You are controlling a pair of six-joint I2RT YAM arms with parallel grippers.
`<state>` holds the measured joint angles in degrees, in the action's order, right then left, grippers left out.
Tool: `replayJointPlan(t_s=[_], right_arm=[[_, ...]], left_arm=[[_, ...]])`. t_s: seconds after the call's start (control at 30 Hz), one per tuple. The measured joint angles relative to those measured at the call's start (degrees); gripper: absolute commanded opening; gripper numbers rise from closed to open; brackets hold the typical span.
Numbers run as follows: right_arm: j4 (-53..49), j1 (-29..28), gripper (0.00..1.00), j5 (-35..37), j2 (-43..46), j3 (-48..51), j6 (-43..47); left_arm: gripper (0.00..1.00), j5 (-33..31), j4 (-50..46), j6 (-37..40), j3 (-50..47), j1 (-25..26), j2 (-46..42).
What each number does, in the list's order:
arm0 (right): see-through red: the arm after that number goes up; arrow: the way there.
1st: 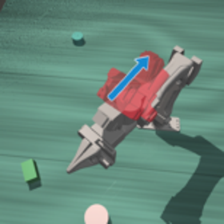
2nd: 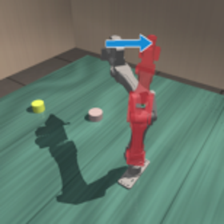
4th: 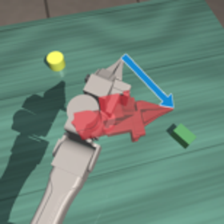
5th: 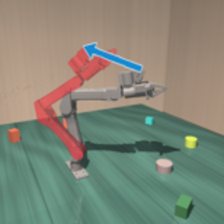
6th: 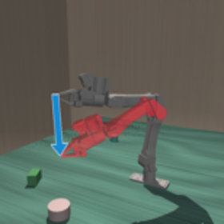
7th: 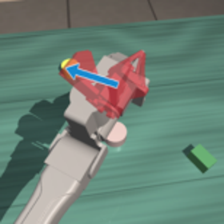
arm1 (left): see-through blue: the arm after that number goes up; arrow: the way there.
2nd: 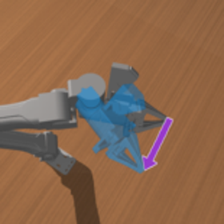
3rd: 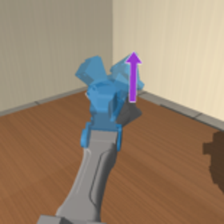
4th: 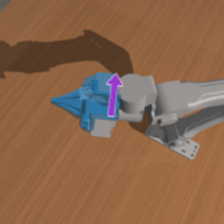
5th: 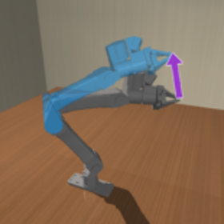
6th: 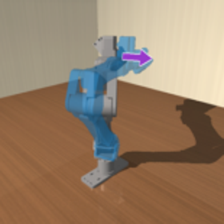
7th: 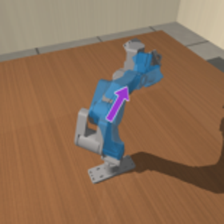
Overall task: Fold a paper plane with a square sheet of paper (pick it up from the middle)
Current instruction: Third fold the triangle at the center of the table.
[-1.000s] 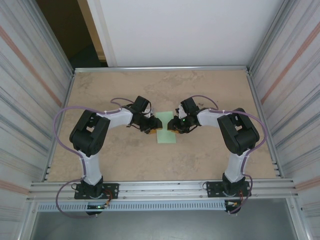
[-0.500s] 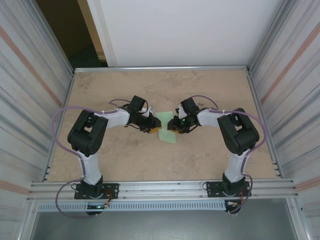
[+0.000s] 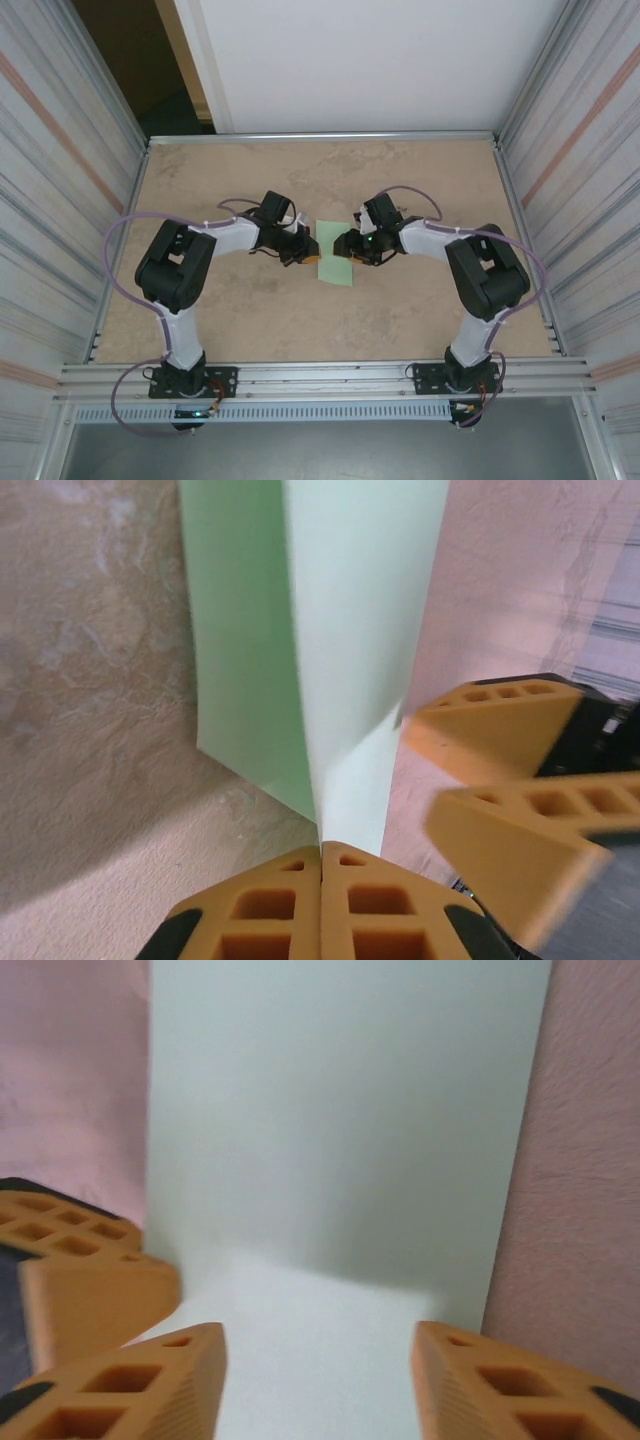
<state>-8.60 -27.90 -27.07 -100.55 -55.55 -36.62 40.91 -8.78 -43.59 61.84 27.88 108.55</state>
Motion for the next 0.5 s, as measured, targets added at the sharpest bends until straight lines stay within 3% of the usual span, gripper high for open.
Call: replayJointPlan(t_s=[0.23,0.5], right_arm=[[2.12,-4.57,0.74,14.40,12.11,4.48,6.12],[10.56,-16.00,0.76,27.69,14.60,9.29,21.81]], left_arm=[[0.00,-0.37,0.98,-2.51,-1.90,-1.29,-0.72],[0.00,-1.55,1.90,-5.92,-2.32,-2.29,-4.15]])
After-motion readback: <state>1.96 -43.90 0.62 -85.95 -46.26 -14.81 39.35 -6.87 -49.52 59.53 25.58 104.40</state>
